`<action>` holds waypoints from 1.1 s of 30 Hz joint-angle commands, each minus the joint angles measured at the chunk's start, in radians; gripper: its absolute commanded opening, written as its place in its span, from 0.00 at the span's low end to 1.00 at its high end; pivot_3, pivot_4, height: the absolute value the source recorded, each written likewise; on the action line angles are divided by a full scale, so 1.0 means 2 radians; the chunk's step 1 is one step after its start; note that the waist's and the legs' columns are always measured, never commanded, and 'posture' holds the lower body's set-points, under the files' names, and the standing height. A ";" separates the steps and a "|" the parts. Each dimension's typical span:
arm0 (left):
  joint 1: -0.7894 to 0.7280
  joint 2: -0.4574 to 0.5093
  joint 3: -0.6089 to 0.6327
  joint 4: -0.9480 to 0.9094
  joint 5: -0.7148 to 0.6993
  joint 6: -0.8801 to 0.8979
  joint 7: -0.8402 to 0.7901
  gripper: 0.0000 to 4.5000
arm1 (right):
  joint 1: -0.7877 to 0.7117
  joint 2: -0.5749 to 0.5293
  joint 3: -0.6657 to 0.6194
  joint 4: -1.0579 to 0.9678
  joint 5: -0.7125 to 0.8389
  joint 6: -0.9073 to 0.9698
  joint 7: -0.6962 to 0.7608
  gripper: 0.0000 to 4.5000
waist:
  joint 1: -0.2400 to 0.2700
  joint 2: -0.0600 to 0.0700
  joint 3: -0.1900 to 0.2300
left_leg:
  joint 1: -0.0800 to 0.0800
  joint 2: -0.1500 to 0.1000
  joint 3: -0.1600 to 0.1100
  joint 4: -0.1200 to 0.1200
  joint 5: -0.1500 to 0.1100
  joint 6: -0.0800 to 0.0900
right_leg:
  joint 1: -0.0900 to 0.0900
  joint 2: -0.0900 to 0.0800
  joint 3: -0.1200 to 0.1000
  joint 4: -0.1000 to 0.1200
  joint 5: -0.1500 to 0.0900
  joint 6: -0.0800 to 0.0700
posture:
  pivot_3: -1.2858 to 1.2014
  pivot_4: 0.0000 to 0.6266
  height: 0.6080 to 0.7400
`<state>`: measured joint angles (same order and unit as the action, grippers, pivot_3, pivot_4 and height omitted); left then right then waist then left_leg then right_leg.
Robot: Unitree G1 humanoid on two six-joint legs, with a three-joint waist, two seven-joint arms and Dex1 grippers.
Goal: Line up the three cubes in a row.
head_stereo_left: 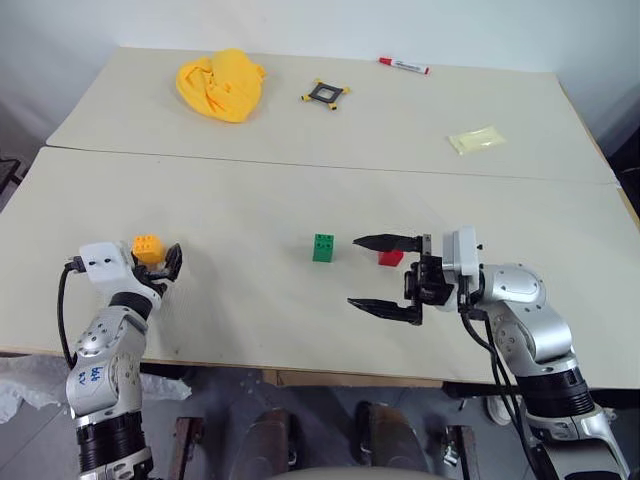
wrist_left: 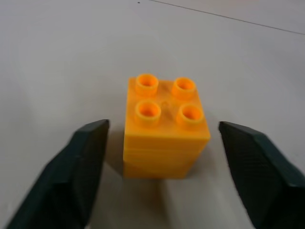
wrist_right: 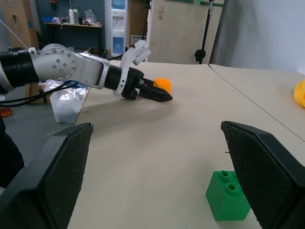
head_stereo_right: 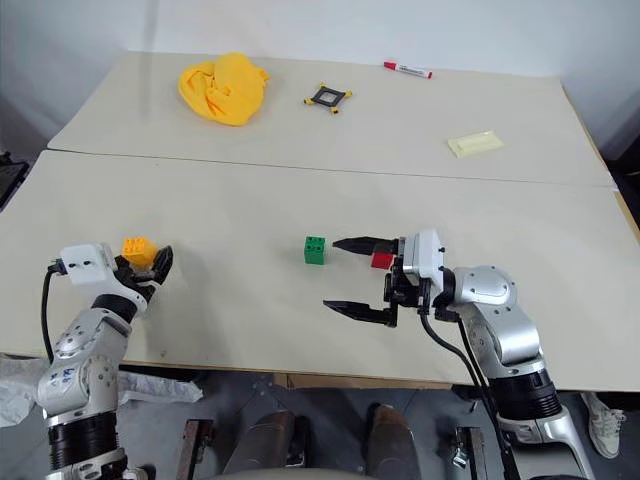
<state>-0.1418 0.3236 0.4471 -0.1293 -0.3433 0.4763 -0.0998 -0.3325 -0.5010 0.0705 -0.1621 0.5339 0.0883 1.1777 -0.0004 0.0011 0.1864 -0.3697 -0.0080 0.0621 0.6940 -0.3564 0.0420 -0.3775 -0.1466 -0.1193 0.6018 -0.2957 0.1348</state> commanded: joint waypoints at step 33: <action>-0.454 0.118 -0.261 0.703 0.176 -0.462 -0.634 0.41 | 0.131 -0.050 -0.104 -0.084 -0.010 -0.014 -0.078 1.00 | 0.005 0.000 0.000 | -0.001 0.001 0.006 0.001 -0.001 0.001 | -0.003 0.000 -0.006 0.001 0.000 -0.001 | 0.52 0.24 1.00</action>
<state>-1.0304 0.5515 -0.0790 1.2692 -0.0109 -0.4619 -1.3680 -0.0772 -0.5877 -0.1182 -0.2860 0.5015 0.0674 1.0272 0.0094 0.0008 0.1874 -0.3726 -0.0050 0.0741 0.6965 -0.3580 0.0431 -0.3838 -0.1460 -0.1314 0.6045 -0.2962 0.1337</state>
